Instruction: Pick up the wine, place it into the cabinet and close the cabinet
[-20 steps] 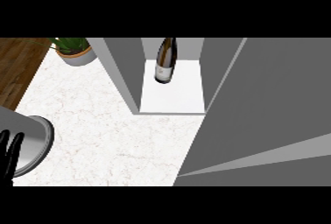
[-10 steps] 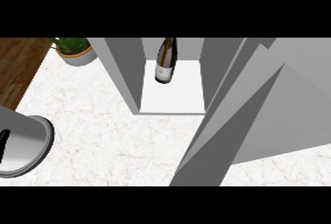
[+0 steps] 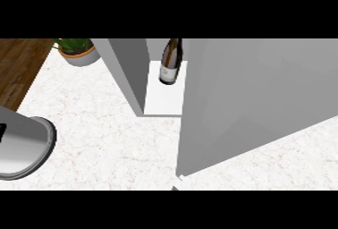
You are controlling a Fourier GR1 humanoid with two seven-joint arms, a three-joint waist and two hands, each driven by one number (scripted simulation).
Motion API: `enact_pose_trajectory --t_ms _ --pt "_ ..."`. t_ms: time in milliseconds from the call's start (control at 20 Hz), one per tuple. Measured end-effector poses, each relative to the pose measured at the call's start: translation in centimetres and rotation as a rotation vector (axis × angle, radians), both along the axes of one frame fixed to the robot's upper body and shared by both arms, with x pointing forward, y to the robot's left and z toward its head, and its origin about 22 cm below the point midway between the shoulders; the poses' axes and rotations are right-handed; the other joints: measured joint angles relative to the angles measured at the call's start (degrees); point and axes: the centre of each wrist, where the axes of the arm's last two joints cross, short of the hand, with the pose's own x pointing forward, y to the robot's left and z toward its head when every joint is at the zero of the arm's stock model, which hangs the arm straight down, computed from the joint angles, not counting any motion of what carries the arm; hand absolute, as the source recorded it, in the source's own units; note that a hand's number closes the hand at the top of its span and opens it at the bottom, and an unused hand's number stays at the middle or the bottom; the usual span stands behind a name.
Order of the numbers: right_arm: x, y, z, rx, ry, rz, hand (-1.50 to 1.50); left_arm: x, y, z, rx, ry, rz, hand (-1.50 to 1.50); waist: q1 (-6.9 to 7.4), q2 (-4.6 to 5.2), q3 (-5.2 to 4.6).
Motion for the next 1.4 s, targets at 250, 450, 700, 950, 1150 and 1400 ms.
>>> enact_pose_trajectory --t_ms 250,450,700,950,1150,1400 --pt "0.4 0.7 0.5 -0.008 -0.014 0.023 1.50 0.5 -0.4 0.5 -0.021 -0.007 -0.019 -1.50 0.65 0.16 -0.02" --pt "1.6 1.7 1.3 0.015 -0.003 0.047 1.50 0.7 -1.0 0.2 -0.030 -0.004 -0.028 -1.50 1.24 0.38 -0.03" --pt "5.2 5.9 3.3 0.056 -0.019 0.056 1.50 1.1 -1.1 -0.2 -0.033 -0.003 -0.028 -1.50 1.85 0.57 0.00" --pt "9.3 9.6 5.8 0.062 -0.044 0.027 1.50 1.3 -1.4 0.0 -0.037 -0.010 -0.017 -1.50 1.77 0.54 0.06" --pt "12.1 11.8 7.0 0.019 -0.122 -0.022 1.50 1.6 -1.5 -0.2 -0.042 -0.013 -0.006 -1.50 1.31 0.50 0.08" --pt "16.5 12.8 7.7 -0.021 -0.169 -0.100 1.50 2.1 -1.7 0.0 -0.038 -0.013 0.004 -1.50 0.81 0.53 0.10"
